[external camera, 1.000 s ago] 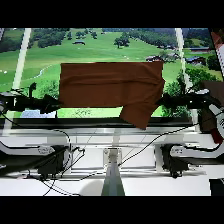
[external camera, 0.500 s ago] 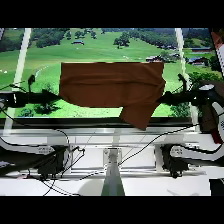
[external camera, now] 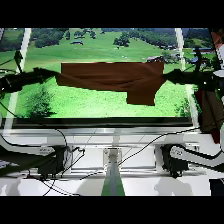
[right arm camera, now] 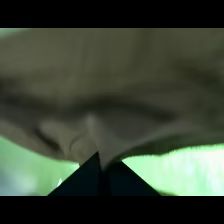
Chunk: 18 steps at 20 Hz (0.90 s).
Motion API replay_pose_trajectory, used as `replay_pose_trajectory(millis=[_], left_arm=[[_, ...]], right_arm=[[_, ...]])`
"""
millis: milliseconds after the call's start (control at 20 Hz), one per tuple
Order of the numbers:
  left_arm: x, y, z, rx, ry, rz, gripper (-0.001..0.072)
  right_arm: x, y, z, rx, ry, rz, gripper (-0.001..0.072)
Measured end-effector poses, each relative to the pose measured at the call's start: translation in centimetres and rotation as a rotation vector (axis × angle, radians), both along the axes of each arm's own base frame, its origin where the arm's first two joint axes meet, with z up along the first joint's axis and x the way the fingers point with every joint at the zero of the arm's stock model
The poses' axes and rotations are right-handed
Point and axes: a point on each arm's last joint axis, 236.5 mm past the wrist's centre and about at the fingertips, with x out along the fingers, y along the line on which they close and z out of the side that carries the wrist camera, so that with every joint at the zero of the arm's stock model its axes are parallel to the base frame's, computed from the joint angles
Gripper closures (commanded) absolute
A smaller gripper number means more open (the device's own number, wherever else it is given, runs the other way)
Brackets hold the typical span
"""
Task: Fold the clothes and pants, and hang the long-sleeved shirts on hangers.
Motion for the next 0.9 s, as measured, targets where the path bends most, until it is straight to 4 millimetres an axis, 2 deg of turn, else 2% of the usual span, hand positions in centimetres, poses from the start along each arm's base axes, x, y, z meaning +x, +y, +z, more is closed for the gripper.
replay_pose_trajectory(millis=[150, 250, 350, 400, 450, 500, 700, 900], left_arm=[[5.3, -0.5, 0.1, 0.051, -0.051, 0.182, 0.0696], [7.8, 0.0, -0.3, 0.1, -0.062, 0.296, 0.0696], [9.4, 0.7, -0.9, 0.146, -0.063, 0.383, 0.0692], [9.9, 1.2, -1.3, 0.164, -0.06, 0.421, 0.0537], [10.4, 1.7, -1.6, 0.177, -0.056, 0.454, 0.0106], [10.6, 2.0, -2.0, 0.19, -0.051, 0.474, 0.0013], [10.5, 2.6, -3.2, 0.251, -0.046, 0.472, 0.0011], [8.4, 4.1, -5.7, 0.308, 0.062, 0.43, 0.0012]], right_arm=[[4.9, -0.4, 0.4, -0.073, -0.103, -0.177, 0.0701], [8.1, -1.5, 0.7, -0.121, -0.168, -0.322, 0.07], [10.5, -2.4, 0.7, -0.157, -0.215, -0.422, 0.0677], [11.6, -2.7, 0.7, -0.168, -0.232, -0.459, 0.043], [12.5, -3.0, 0.5, -0.181, -0.246, -0.484, 0.0103], [13.4, -3.1, 0.3, -0.19, -0.255, -0.504, 0.0017], [15.2, -4.0, -0.2, -0.22, -0.279, -0.547, 0.0029], [15.3, -4.3, -0.8, -0.229, -0.267, -0.531, 0.003]])
